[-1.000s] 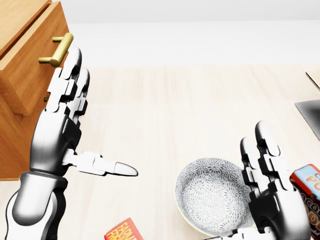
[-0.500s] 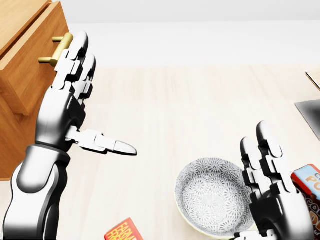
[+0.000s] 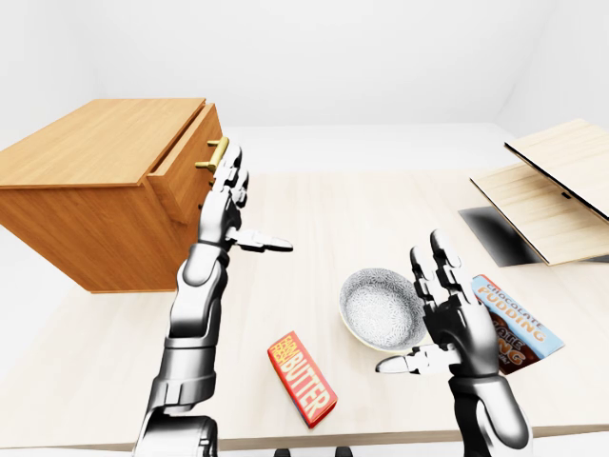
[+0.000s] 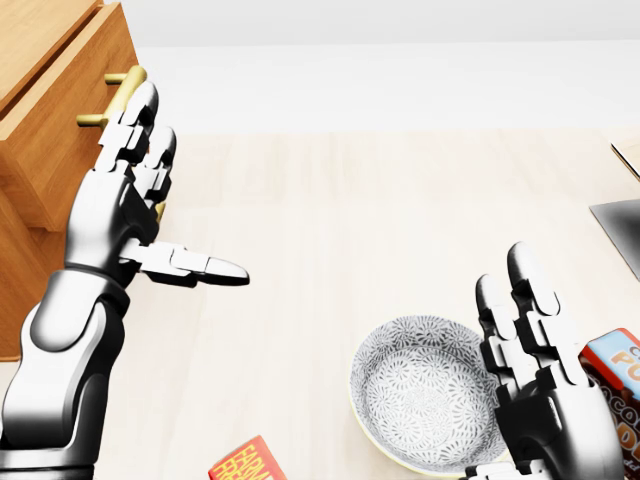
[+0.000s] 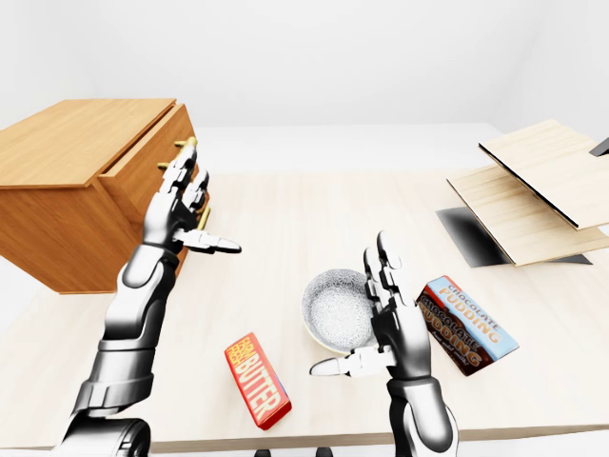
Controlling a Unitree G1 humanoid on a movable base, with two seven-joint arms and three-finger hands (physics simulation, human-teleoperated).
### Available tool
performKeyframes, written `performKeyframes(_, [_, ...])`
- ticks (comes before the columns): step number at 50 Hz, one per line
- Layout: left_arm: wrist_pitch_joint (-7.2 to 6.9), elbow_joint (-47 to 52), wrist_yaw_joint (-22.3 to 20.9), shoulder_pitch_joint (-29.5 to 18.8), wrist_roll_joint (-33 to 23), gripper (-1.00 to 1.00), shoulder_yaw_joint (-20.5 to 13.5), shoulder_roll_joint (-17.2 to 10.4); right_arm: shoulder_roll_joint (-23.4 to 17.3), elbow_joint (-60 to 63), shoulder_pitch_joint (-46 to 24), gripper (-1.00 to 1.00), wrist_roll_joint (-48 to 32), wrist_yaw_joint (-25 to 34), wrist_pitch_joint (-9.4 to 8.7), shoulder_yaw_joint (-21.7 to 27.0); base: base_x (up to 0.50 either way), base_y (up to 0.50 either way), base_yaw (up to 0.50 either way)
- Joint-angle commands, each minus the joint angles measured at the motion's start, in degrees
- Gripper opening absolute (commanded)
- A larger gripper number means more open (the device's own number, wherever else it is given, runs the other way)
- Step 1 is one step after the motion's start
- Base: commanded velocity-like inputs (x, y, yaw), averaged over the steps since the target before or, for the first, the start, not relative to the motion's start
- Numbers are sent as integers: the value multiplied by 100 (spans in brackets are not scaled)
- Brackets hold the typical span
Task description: Close the top drawer of the cabinet and put the bowl on top of it.
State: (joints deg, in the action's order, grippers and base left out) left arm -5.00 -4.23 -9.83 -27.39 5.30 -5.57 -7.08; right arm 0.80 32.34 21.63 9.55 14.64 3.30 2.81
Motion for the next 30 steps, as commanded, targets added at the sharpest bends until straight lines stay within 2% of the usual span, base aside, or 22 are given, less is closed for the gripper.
performKeyframes(1, [0, -879, 77, -246, 188, 100, -93, -161, -8, 80, 22, 100, 4, -19, -67, -36, 0, 0, 0])
performKeyframes(10, [0, -1039, 73, -262, 273, 100, -163, -236, -17, 11, -33, 100, -8, -31, -62, -40, 0, 0, 0])
performKeyframes(20, [0, -1222, 125, -289, 368, 100, -230, -345, -24, -152, -77, 100, -13, -4, 58, -31, 0, 0, 0])
performKeyframes(30, [0, -1315, 144, -296, 471, 100, -294, -421, -32, -216, -91, 100, -45, -8, 94, -63, 0, 0, 0])
